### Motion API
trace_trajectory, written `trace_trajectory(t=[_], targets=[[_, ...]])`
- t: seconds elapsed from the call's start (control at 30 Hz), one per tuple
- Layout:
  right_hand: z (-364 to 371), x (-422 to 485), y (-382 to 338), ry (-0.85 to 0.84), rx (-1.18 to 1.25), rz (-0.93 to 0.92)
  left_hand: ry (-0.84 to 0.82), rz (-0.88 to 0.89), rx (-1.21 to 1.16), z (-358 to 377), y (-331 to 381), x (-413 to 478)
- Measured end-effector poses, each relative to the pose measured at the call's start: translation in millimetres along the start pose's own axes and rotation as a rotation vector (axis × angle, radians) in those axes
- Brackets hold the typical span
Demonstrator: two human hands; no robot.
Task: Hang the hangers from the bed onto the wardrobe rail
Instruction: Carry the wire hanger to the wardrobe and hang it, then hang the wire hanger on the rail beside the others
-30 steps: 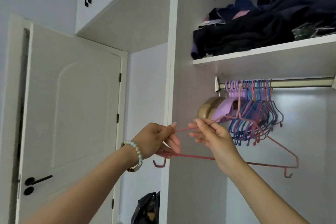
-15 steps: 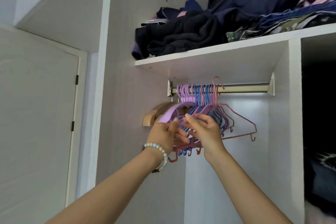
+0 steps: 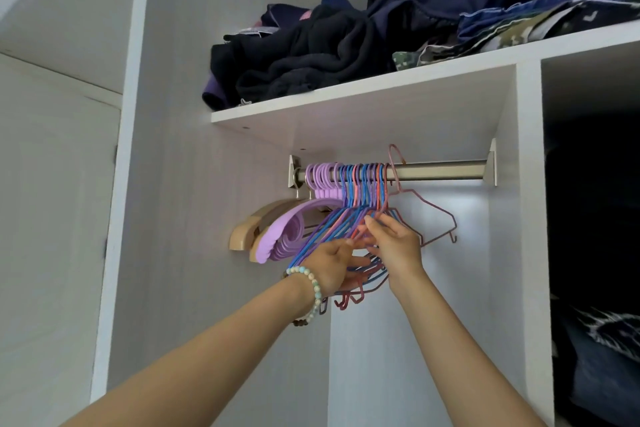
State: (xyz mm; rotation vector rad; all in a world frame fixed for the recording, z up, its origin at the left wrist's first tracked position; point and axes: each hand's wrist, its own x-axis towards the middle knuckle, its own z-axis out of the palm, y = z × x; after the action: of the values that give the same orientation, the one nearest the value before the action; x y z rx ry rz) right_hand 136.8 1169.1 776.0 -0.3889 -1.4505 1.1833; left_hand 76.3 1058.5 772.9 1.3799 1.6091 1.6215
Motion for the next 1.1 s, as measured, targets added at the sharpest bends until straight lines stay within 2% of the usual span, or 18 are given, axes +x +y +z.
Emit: trace_trajectory(t=[0.13, 0.27, 0.6, 0.9, 1.1], targets=[[1, 5, 10, -0.003, -0.047, 0.052, 0.003, -0.056, 0.024, -3, -2, 4], [4, 2, 18, -0.011, -0.049, 0.057, 0.008, -0.038, 0.099, -9, -11, 1], [23, -14, 10, 0.054, -0.181, -0.093, 0.063, -0.017, 0.097, -50, -6, -30], [97, -70, -35, -0.066, -0.181, -0.223, 0.302, 0.127, 0.039, -143, 8, -100], [195, -127, -57, -0.231, -0.110, -0.259, 0.522, 0.214, 0.187, -239, 6, -177]])
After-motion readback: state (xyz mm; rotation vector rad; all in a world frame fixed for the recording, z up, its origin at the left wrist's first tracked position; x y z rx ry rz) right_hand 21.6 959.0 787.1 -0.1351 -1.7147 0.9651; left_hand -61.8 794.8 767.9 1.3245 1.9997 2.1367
